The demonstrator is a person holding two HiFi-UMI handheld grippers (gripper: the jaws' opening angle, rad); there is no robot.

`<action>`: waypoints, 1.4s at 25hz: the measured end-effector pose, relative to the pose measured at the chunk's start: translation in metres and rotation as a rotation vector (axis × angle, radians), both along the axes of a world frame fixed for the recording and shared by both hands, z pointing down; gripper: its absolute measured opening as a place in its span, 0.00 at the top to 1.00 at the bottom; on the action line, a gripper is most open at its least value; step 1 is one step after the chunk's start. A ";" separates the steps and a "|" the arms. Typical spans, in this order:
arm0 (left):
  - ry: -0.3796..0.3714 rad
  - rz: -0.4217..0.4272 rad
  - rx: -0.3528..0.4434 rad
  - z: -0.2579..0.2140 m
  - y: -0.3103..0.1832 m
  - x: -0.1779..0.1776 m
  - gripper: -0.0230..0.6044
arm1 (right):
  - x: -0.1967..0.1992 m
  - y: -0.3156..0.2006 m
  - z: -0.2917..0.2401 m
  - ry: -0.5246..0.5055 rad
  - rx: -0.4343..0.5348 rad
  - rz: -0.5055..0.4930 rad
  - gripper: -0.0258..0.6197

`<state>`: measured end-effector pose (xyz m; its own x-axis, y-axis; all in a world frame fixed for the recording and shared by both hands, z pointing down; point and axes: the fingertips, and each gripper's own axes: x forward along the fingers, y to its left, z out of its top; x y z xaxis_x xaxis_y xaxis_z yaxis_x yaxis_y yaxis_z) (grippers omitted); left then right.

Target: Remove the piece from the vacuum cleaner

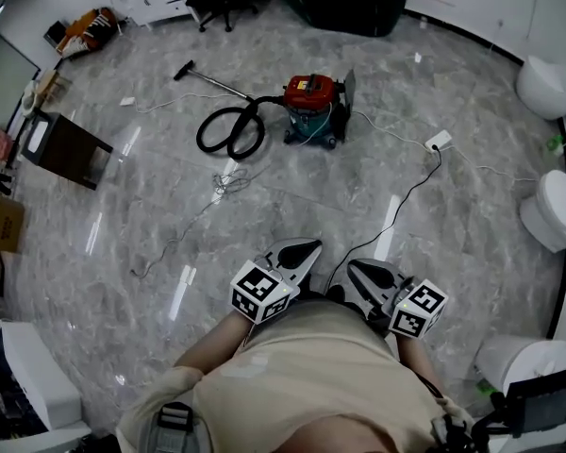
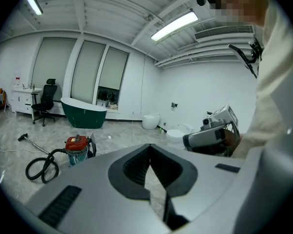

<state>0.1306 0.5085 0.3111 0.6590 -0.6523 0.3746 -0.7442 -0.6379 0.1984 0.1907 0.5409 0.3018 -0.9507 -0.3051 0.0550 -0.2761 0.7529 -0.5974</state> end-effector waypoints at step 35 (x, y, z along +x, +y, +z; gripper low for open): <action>0.147 0.036 -0.030 0.014 -0.207 -0.174 0.96 | -0.166 -0.176 -0.005 0.272 -0.011 0.066 0.96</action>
